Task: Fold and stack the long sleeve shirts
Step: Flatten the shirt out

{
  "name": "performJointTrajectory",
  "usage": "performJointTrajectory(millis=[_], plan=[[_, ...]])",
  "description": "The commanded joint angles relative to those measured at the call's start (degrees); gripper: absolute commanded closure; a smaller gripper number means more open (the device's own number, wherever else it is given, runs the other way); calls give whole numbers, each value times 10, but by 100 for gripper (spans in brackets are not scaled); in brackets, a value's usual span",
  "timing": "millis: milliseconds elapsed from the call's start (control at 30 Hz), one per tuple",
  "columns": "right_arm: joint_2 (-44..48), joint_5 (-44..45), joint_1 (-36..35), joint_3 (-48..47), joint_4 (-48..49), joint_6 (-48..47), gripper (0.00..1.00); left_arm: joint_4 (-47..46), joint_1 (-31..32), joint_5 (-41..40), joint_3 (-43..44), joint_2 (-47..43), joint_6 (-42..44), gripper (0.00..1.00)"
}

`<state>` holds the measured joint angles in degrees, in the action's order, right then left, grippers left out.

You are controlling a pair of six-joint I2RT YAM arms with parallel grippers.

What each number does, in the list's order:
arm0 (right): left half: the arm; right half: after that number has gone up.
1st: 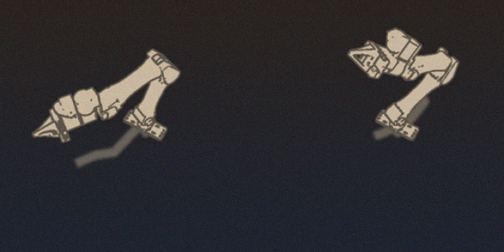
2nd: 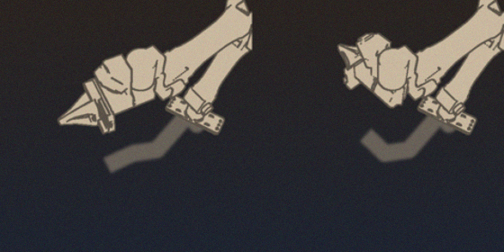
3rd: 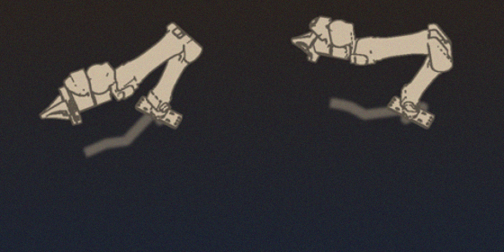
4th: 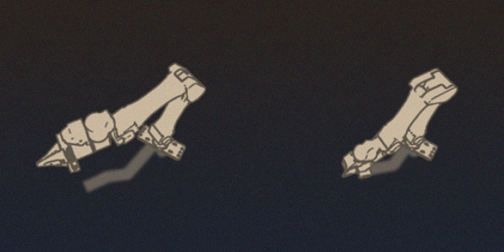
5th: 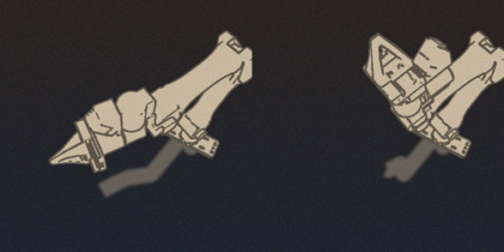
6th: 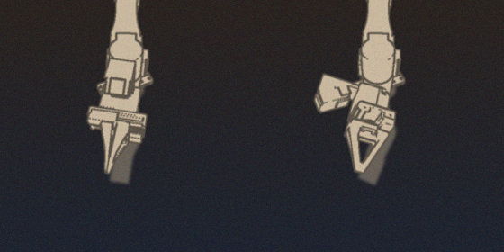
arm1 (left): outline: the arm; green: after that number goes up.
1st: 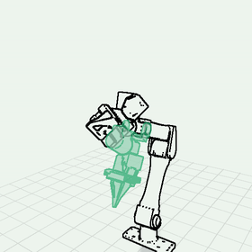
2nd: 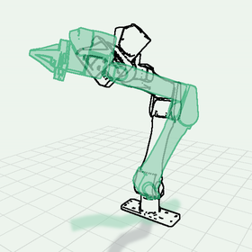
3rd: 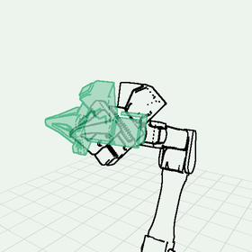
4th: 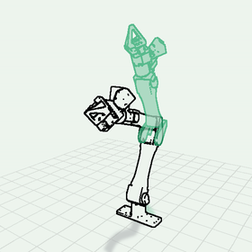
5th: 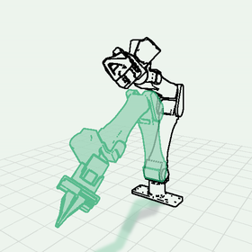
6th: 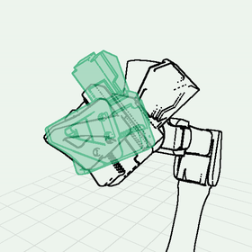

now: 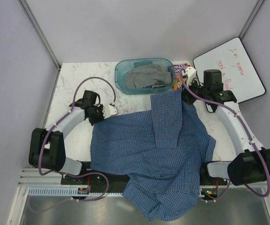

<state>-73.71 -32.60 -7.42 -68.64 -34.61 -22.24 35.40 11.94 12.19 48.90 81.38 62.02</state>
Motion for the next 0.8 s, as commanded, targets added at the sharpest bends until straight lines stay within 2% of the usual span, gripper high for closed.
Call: performJointTrajectory(millis=[0, 233, 333, 367, 400, 433, 467, 567, 600, 767], plan=[[-41, 37, 4, -27, 89, 18, 100, -39, -14, -4, 138, 91, -24, 98], [-148, 118, 5, -95, 165, 32, 100, -40, -23, -30, 329, 271, -91, 98], [-189, 135, 6, -122, 166, 28, 100, -35, -36, -47, 385, 303, -128, 86], [-193, 143, 6, -127, 165, 26, 100, -31, -40, -25, 384, 286, -132, 72], [-196, 149, 5, -129, 166, 24, 100, -26, -45, -15, 375, 272, -132, 66], [-199, 155, 5, -129, 166, 22, 100, -21, -48, -8, 362, 252, -128, 53], [-198, 161, 5, -127, 166, 20, 100, -10, -50, 14, 327, 210, -111, 50], [-192, 168, 7, -117, 169, 16, 100, 30, -54, 46, 237, 138, -84, 44], [-192, 167, 6, -117, 169, 18, 100, 41, -54, 55, 215, 88, -75, 43], [-184, 154, 5, -108, 167, 30, 100, 144, -49, 114, 66, -51, -9, 44]])
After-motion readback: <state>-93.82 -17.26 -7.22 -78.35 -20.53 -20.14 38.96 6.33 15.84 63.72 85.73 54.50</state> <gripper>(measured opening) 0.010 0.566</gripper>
